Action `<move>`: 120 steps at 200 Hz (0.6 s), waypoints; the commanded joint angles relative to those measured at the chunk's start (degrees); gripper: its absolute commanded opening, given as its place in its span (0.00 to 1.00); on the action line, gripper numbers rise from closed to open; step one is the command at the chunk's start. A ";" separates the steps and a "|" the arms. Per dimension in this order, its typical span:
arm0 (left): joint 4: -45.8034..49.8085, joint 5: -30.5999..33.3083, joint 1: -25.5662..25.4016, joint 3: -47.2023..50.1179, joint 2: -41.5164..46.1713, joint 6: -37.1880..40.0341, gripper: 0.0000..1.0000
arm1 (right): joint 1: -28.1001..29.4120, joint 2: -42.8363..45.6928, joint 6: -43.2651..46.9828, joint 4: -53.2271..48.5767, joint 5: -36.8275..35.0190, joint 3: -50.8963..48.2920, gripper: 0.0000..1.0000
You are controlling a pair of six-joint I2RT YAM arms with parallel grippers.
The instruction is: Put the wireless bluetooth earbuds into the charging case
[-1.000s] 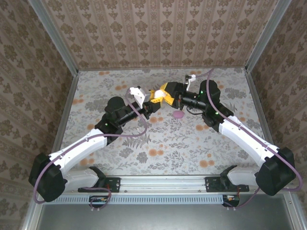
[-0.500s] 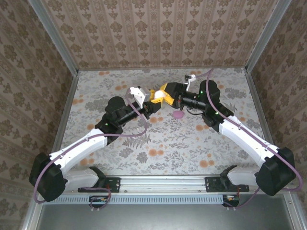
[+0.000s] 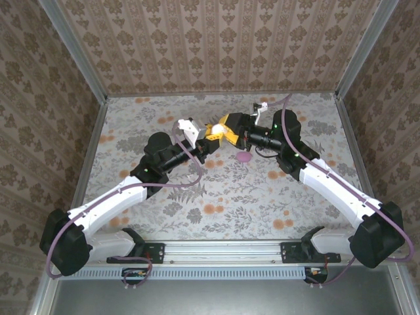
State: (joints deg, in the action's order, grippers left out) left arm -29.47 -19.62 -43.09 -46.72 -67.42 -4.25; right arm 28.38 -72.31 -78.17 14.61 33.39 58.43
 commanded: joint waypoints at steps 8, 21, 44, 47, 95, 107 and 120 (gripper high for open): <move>-0.94 0.11 0.08 -1.82 0.28 -1.32 0.25 | 0.14 2.47 5.20 -3.82 -0.52 2.43 0.67; -1.36 -0.16 0.12 -1.57 0.44 -1.71 0.24 | -0.31 3.23 8.66 -8.02 -1.44 3.59 0.71; -2.31 -1.48 0.90 -1.02 0.86 -3.08 0.24 | -1.69 5.08 18.32 -15.87 -3.20 5.69 0.73; -2.36 -1.73 0.98 -0.96 0.88 -3.28 0.24 | -1.89 5.32 19.97 -17.04 -3.42 6.05 0.73; -2.84 -3.62 1.91 -0.91 1.24 -4.39 0.24 | -2.43 6.50 41.47 -31.01 -4.20 10.59 0.70; -2.85 -4.06 1.95 -0.90 1.20 -4.28 0.24 | -2.45 5.84 42.82 -33.49 -4.53 12.12 0.70; -2.95 -4.35 1.98 -0.92 1.07 -4.46 0.24 | -2.42 4.90 42.67 -33.53 -3.53 12.82 0.70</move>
State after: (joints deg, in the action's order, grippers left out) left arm -30.00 -21.93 -41.52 -46.72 -67.40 -7.33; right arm 26.02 -66.24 -42.78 -12.64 30.17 68.62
